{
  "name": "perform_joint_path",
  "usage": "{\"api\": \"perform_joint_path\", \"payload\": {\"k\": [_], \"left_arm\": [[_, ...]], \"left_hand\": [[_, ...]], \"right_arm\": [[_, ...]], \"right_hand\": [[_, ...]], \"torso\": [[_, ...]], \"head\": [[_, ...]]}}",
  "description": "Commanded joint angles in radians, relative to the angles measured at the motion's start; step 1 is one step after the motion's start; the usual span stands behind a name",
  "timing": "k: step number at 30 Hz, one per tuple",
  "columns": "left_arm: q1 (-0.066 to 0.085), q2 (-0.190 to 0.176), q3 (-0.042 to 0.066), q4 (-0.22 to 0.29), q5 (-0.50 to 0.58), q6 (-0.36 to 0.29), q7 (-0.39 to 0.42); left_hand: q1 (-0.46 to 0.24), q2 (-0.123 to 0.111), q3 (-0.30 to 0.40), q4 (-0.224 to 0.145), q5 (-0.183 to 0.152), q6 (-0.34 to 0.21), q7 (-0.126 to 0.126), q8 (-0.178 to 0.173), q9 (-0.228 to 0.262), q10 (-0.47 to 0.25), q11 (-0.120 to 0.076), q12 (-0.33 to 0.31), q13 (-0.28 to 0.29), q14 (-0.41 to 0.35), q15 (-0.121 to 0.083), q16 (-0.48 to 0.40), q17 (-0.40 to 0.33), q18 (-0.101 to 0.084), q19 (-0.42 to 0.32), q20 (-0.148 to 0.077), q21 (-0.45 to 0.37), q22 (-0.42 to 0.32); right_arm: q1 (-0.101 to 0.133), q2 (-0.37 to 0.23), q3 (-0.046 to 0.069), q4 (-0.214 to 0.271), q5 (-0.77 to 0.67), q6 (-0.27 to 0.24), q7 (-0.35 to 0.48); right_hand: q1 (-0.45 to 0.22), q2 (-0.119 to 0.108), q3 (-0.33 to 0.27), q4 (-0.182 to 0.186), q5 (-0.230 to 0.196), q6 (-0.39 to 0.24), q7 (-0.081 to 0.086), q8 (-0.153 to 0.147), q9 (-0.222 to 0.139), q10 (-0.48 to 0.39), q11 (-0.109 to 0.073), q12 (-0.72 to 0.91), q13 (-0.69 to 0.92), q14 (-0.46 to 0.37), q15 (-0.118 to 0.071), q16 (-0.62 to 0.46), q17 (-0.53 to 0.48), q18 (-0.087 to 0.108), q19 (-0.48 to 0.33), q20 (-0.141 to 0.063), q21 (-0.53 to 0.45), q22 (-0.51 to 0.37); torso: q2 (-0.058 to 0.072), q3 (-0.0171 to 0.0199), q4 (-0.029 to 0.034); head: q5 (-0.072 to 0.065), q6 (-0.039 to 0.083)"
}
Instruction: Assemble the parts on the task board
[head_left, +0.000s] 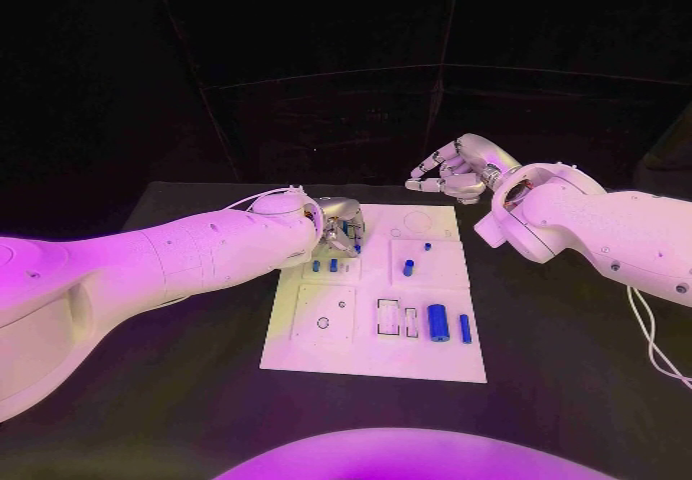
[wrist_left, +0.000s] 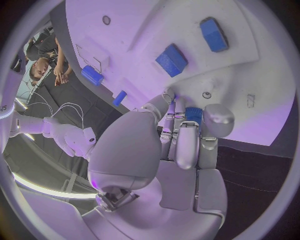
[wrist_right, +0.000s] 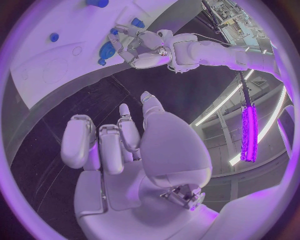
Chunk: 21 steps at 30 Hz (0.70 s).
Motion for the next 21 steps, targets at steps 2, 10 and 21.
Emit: {"api": "perform_joint_path", "payload": {"k": [2, 10, 21], "left_arm": [[-0.005, -0.007, -0.003, 0.005, 0.022, -0.031, -0.001], [-0.004, -0.039, 0.014, 0.038, 0.078, -0.092, 0.014], [0.0, -0.108, 0.056, 0.108, 0.113, -0.089, 0.007]], "left_hand": [[0.002, 0.011, 0.024, -0.007, -0.002, 0.018, 0.002, -0.011, -0.006, 0.019, 0.0, -0.014, -0.011, 0.015, -0.007, 0.002, -0.001, -0.014, 0.012, -0.001, 0.012, 0.011], [-0.019, -0.001, 0.057, -0.014, -0.002, 0.038, 0.003, -0.028, -0.02, 0.043, 0.0, -0.039, -0.03, 0.019, -0.008, 0.001, -0.008, -0.015, 0.018, -0.002, 0.018, 0.019], [-0.032, -0.012, 0.075, -0.019, -0.002, 0.051, 0.003, -0.04, -0.027, 0.058, 0.0, -0.055, -0.041, 0.02, -0.008, -0.001, -0.015, -0.016, 0.019, -0.002, 0.018, 0.022]], "right_arm": [[0.002, 0.001, 0.001, 0.0, 0.002, -0.002, 0.009], [0.002, 0.002, 0.001, -0.002, 0.002, -0.001, 0.009], [0.002, 0.001, 0.001, -0.006, 0.002, -0.001, 0.009]], "right_hand": [[0.001, 0.012, -0.006, 0.0, 0.003, -0.008, 0.001, 0.006, -0.002, -0.004, -0.001, -0.002, 0.0, 0.06, -0.006, -0.005, 0.037, -0.004, -0.008, 0.0, -0.006, -0.001], [0.002, 0.014, -0.008, 0.001, 0.006, -0.008, 0.001, 0.007, -0.002, -0.002, -0.001, 0.0, 0.002, 0.06, -0.006, -0.005, 0.039, -0.004, -0.007, 0.0, -0.006, 0.001], [0.002, 0.014, -0.008, 0.001, 0.006, -0.008, 0.001, 0.007, -0.002, -0.002, -0.001, 0.0, 0.002, 0.06, -0.006, -0.005, 0.039, -0.004, -0.007, 0.0, -0.006, 0.001]], "torso": [[-0.001, -0.0007, 0.0004], [-0.002, -0.0003, 0.0031], [-0.001, -0.0003, 0.0031]], "head": [[-0.001, 0.002], [-0.002, 0.007], [0.004, 0.011]]}}
